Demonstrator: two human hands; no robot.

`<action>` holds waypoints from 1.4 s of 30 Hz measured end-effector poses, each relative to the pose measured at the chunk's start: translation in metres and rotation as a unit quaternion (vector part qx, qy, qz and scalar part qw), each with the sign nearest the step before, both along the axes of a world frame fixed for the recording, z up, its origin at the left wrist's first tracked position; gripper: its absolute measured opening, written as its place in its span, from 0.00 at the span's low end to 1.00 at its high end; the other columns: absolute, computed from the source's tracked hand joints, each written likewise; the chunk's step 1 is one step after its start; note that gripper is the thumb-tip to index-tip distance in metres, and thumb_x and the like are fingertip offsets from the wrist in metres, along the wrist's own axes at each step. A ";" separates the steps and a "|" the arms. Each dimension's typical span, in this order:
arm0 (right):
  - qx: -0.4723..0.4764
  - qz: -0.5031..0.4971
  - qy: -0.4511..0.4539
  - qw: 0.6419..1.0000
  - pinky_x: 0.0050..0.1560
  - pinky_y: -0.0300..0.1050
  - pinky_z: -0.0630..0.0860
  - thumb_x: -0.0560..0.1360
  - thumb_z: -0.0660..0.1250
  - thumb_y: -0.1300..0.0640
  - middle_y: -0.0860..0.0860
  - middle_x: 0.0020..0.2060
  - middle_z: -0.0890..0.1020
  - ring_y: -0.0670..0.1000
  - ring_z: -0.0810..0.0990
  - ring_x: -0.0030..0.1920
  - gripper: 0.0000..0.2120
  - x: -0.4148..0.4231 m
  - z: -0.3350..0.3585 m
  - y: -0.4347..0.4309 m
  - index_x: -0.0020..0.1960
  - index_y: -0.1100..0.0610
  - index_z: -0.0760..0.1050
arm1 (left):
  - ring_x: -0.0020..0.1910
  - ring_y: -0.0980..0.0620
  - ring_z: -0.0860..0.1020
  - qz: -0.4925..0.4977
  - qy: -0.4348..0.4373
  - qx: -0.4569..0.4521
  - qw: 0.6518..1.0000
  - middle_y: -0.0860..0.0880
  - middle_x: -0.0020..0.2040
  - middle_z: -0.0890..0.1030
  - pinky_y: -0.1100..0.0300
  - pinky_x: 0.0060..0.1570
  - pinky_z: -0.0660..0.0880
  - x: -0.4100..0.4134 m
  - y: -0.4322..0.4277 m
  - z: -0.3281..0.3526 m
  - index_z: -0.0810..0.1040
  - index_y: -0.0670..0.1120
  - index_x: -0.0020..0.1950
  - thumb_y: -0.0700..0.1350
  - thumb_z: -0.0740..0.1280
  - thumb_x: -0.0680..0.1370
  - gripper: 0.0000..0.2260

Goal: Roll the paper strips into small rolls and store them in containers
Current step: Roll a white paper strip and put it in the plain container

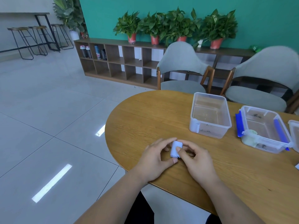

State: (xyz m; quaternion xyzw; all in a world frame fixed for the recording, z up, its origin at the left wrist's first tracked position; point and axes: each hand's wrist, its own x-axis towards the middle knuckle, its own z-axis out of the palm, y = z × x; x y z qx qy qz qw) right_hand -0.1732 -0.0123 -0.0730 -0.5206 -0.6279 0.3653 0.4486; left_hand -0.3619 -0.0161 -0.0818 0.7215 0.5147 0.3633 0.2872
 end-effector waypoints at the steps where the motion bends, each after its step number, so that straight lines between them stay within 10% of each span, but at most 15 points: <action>1: -0.001 0.004 0.003 1.000 0.59 0.45 0.78 0.78 0.74 0.57 0.40 0.46 0.87 0.40 0.84 0.53 0.13 0.000 0.001 0.000 0.58 0.41 0.83 | 0.62 0.55 0.78 -0.001 -0.003 -0.001 1.000 0.60 0.60 0.78 0.47 0.66 0.72 0.000 0.000 0.000 0.72 0.64 0.73 0.54 0.78 0.74 0.30; 8: -0.001 0.006 0.007 1.000 0.58 0.46 0.77 0.76 0.76 0.55 0.42 0.45 0.87 0.44 0.84 0.51 0.15 -0.003 0.001 0.000 0.60 0.41 0.81 | 0.61 0.52 0.77 0.030 -0.049 0.017 0.998 0.59 0.59 0.80 0.69 0.57 0.68 -0.001 -0.001 0.001 0.80 0.57 0.62 0.48 0.83 0.69 0.24; 42: -0.111 -0.031 0.127 0.985 0.44 0.43 0.80 0.80 0.71 0.62 0.54 0.41 0.85 0.49 0.83 0.36 0.09 0.014 0.034 -0.003 0.59 0.55 0.79 | 0.51 0.53 0.76 0.071 -0.059 0.046 0.995 0.63 0.61 0.80 0.67 0.53 0.71 0.013 -0.018 0.027 0.73 0.68 0.72 0.52 0.80 0.72 0.31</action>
